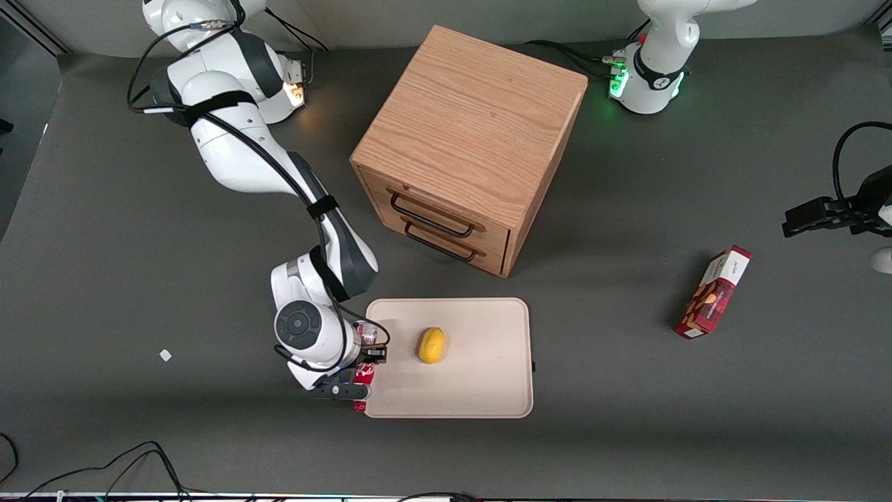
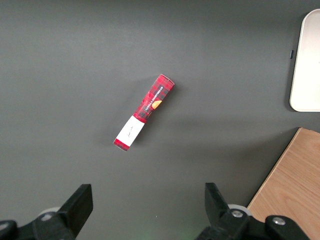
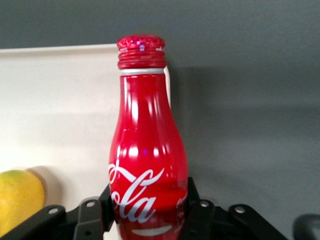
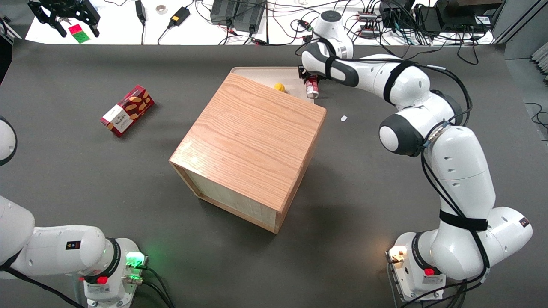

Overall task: Place coke bottle on tray
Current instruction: 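Carry the bottle over the white tray beside the lemon, then lower the bottle upright onto the tray and open the right gripper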

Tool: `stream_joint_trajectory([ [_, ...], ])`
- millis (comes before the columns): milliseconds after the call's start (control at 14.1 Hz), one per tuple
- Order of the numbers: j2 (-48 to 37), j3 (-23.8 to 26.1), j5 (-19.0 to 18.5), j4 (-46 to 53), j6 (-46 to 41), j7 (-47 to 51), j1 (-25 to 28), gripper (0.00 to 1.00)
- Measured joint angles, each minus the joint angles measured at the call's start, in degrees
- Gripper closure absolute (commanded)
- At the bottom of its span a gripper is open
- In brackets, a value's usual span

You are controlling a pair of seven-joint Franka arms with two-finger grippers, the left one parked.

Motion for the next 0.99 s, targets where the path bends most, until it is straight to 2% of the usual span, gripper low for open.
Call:
stream_joint_trajectory([
  [497,1.8,0.4,0.0,0.4,1.0,0.0,0.3,1.0],
  [568,1.8,0.4,0.0,0.4,1.0,0.0,0.3,0.95],
  [639,1.8,0.4,0.0,0.4,1.0,0.0,0.3,0.84],
  [710,1.8,0.4,0.0,0.5,1.0,0.0,0.3,0.25],
  [781,1.8,0.4,0.0,0.5,1.0,0.0,0.3,0.0],
  [994,1.8,0.3,0.5,0.8,1.0,0.0,0.3,0.0],
])
